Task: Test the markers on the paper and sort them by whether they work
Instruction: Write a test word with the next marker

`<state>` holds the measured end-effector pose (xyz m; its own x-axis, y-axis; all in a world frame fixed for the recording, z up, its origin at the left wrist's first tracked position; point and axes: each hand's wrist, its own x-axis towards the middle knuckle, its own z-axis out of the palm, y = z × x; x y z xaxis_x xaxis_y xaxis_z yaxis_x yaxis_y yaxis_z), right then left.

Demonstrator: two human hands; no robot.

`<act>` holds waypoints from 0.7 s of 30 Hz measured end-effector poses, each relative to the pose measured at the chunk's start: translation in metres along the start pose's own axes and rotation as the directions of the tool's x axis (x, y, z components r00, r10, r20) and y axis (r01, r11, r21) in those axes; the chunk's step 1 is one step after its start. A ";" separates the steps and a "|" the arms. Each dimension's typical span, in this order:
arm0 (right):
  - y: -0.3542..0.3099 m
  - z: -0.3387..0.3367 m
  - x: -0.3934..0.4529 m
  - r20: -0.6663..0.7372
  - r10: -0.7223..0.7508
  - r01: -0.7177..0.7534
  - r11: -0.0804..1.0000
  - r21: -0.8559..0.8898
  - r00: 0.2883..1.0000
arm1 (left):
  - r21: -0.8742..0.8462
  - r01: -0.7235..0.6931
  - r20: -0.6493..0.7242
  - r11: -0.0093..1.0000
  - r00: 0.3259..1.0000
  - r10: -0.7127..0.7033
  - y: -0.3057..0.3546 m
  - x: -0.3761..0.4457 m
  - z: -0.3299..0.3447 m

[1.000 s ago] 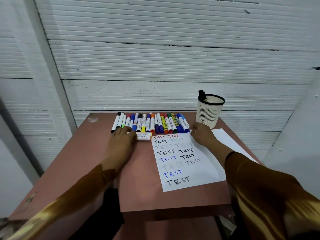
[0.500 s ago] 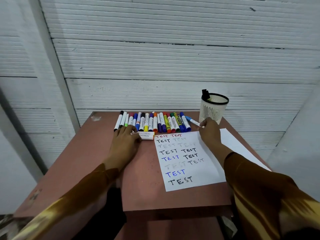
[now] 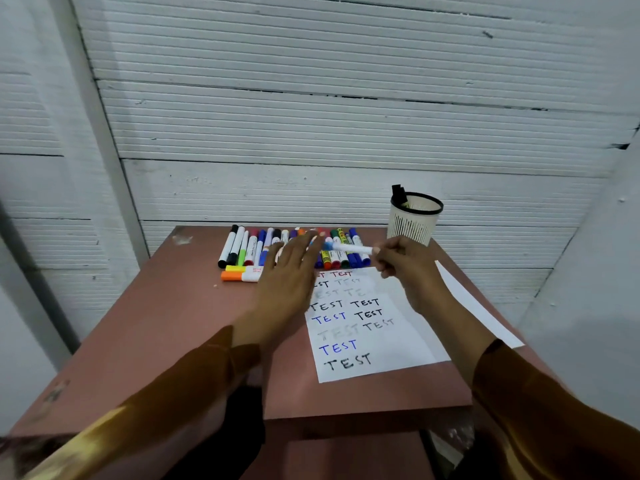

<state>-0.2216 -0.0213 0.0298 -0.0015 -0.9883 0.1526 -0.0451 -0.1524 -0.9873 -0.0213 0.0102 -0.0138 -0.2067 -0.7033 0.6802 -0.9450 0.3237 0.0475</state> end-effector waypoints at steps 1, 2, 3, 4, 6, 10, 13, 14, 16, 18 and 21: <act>-0.004 0.002 -0.006 0.070 0.005 -0.007 1.000 0.027 0.998 | 0.040 -0.027 0.006 0.999 1.000 0.027 0.002 0.002 0.003; -0.007 0.004 -0.011 0.127 0.004 -0.010 0.999 0.049 0.992 | 0.074 -0.048 0.007 0.996 0.999 0.047 0.004 0.003 0.006; -0.009 0.005 -0.016 0.171 0.002 -0.015 0.997 0.070 0.985 | 0.098 -0.066 0.006 0.993 0.998 0.066 0.005 0.003 0.008; -0.010 0.006 -0.020 0.200 0.003 -0.021 0.996 0.089 0.980 | 0.085 -0.082 0.005 0.993 0.997 0.082 0.006 0.002 0.009; -0.010 0.007 -0.026 0.231 0.008 -0.041 0.989 0.139 0.973 | -0.073 -0.100 0.014 0.992 0.995 0.101 0.013 -0.003 0.003; -0.002 0.010 -0.038 0.346 0.032 -0.105 0.975 0.194 0.938 | -0.284 -0.010 0.120 0.959 0.992 0.046 0.023 -0.011 -0.011; 0.009 0.014 -0.046 0.374 0.048 -0.108 0.984 0.141 0.926 | -0.311 -0.118 0.040 0.943 0.990 0.137 0.029 -0.014 -0.010; 0.011 0.015 -0.048 0.342 0.044 -0.096 0.986 0.138 0.939 | -0.304 -0.132 0.021 0.943 0.989 0.146 0.030 -0.014 -0.008; 0.014 0.015 -0.051 0.264 0.025 -0.066 0.987 0.146 0.964 | -0.311 -0.115 0.025 0.943 0.991 0.129 0.031 -0.014 -0.005; 0.017 0.013 -0.053 0.231 -0.008 -0.036 0.982 0.183 0.973 | -0.323 -0.087 0.004 0.942 0.996 0.093 0.032 -0.014 -0.005; 0.019 0.012 -0.056 0.239 -0.050 -0.009 0.971 0.237 0.970 | -0.373 -0.036 0.008 0.927 0.999 0.042 0.034 -0.014 -0.006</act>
<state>-0.2105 0.0315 0.0016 0.2399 -0.9527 0.1866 0.1930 -0.1416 -0.9709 -0.0486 0.0350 -0.0172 -0.2479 -0.6944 0.6756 -0.7742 0.5612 0.2927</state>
